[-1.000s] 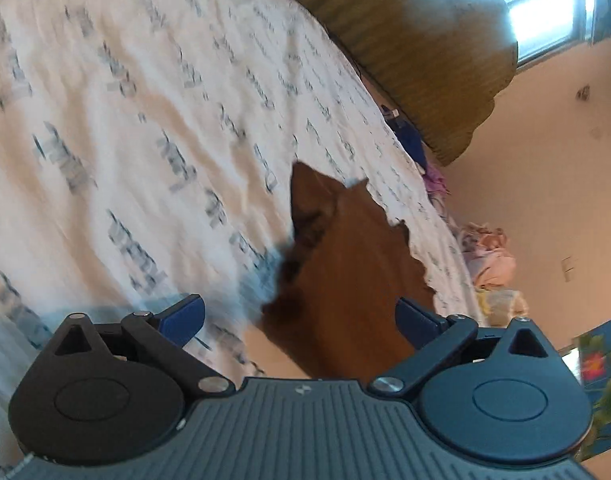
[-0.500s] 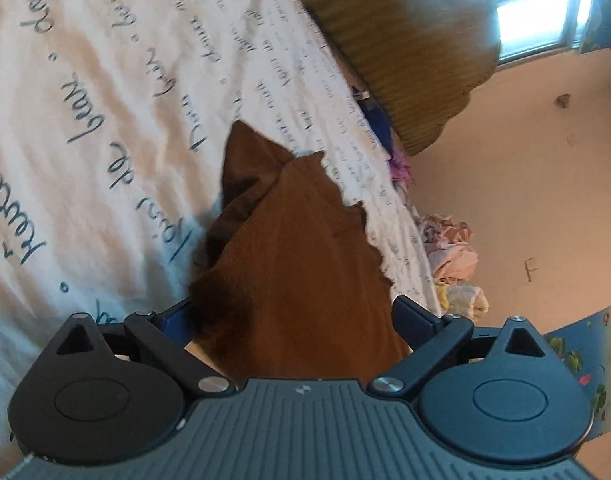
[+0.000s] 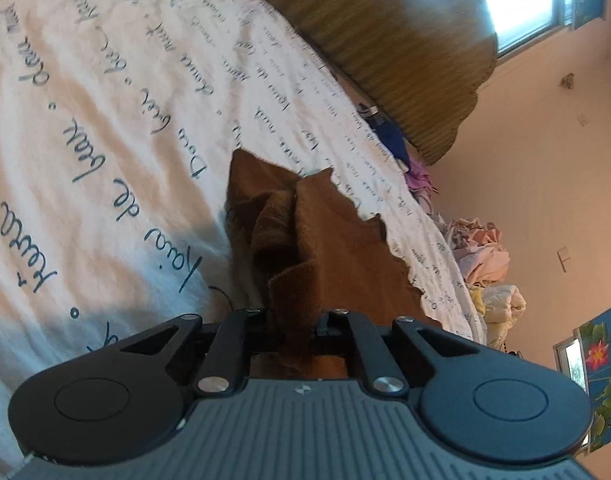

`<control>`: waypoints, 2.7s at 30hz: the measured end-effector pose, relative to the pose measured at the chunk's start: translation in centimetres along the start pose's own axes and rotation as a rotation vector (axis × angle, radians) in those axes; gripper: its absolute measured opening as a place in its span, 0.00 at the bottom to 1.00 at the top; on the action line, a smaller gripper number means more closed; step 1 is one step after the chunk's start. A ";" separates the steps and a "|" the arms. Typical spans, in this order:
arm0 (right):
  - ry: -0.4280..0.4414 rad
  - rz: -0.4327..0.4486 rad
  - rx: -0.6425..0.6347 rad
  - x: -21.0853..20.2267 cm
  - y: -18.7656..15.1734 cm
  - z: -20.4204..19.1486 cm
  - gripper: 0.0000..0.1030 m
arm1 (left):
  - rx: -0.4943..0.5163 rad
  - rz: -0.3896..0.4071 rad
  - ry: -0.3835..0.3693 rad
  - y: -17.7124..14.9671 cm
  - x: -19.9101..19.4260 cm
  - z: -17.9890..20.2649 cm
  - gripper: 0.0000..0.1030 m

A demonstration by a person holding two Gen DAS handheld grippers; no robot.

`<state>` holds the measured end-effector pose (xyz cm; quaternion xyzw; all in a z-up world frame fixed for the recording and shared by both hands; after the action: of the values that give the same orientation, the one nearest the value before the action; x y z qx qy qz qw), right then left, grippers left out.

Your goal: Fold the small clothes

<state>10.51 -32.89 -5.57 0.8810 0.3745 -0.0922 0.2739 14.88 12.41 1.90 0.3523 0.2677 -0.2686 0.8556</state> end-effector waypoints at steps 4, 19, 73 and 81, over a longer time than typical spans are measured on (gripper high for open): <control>0.019 -0.016 -0.029 -2.6 -0.7 -0.7 0.14 | 0.041 0.030 -0.047 -0.3 -4.2 0.2 0.09; -0.087 0.003 0.020 -15.5 -8.2 1.5 0.44 | 0.015 -0.078 0.060 -7.3 -11.9 -9.4 0.29; -0.387 0.002 -0.692 5.4 -2.4 -2.7 0.54 | 0.797 0.105 0.357 -7.7 9.6 9.2 1.00; -0.410 -0.006 -0.665 5.5 -1.9 -3.2 0.57 | 0.753 0.110 0.341 -7.1 8.1 9.2 0.98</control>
<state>12.87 -26.70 -5.69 0.7062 0.3240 -0.1409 0.6136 18.54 -0.94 -1.05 0.6938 0.2696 -0.2393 0.6235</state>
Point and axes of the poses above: each gripper's, at about its wrist camera, not at the fingertips, and x roughly the way its jaws point, z to its right, y to its top, the point moved 4 cm from there along x, roughly the way its jaws point, and after that the axes turned 10 degrees about y, right-handed, at the moved point
